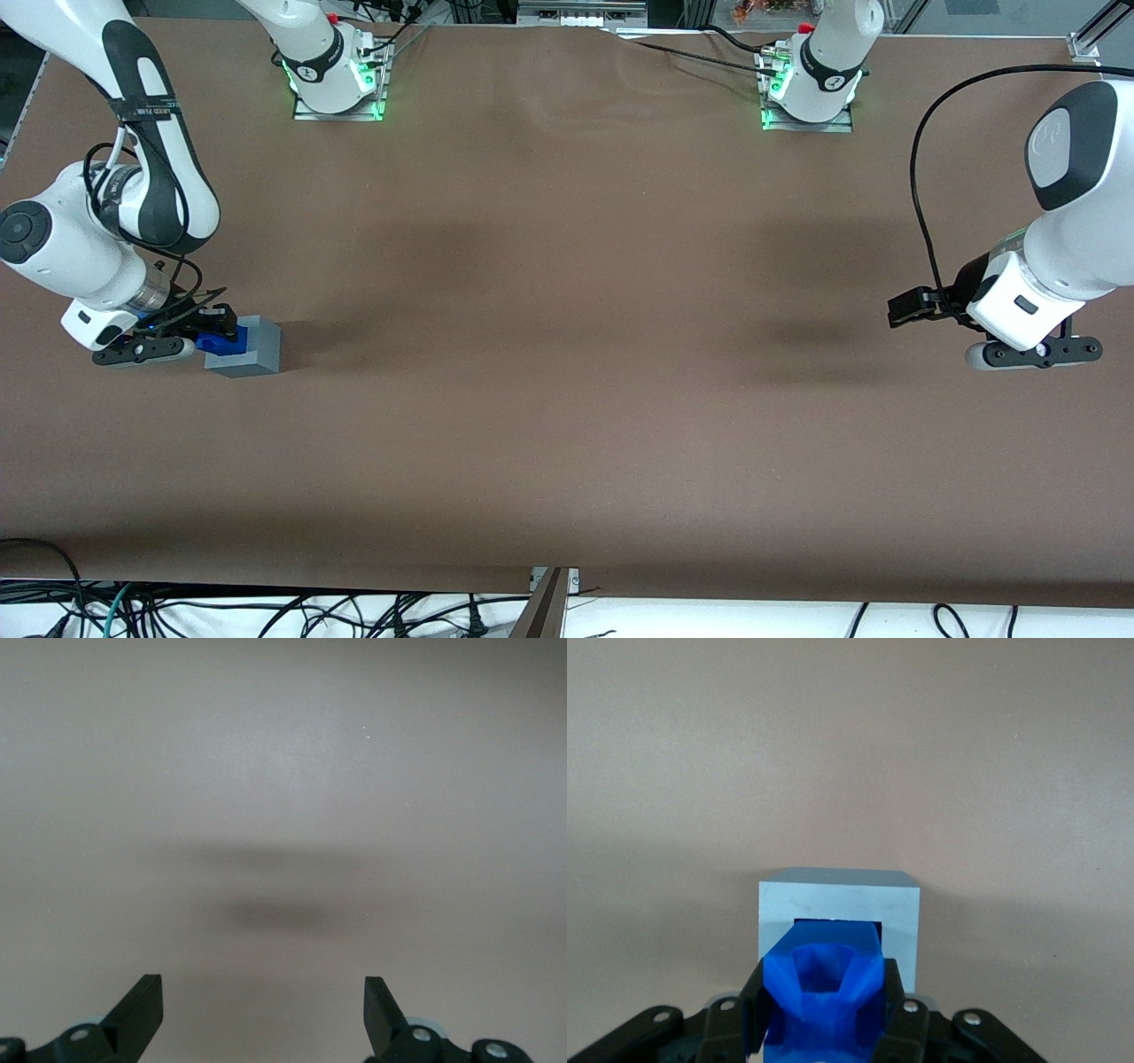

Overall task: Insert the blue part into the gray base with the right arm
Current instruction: 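Lower the blue part into the gray base's square hole, then open the right gripper and raise it off the blue part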

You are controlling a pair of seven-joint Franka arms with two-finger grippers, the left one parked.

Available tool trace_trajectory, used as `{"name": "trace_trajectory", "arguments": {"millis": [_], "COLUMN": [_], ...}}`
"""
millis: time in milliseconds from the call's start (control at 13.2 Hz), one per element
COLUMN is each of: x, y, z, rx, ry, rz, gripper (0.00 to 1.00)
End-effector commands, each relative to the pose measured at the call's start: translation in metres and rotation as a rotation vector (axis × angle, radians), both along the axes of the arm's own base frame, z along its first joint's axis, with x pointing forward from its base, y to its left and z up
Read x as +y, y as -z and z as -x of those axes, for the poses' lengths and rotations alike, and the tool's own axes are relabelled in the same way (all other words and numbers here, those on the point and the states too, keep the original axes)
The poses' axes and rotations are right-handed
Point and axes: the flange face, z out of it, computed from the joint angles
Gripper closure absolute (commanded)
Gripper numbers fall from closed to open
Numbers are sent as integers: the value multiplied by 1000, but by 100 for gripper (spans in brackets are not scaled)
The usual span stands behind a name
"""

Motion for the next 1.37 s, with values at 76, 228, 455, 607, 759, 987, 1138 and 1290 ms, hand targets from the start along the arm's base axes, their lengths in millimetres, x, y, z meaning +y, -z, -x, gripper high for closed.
{"name": "trace_trajectory", "arguments": {"millis": [76, 228, 455, 607, 759, 987, 1138, 1290], "x": [0, -1, 1, 10, 28, 50, 69, 84], "y": [-7, -8, -16, -35, -57, -101, -138, -156], "z": [-10, -10, -11, -9, -9, -16, -25, -25], "rx": [-24, -26, -35, -41, -49, 11, 47, 71], "ry": [-12, -11, -11, -18, -30, -6, 3, 10], "rz": [-14, -14, -16, -27, -42, -70, -69, -68], "gripper": [2, 2, 2, 2, 2, 2, 1, 1]}}
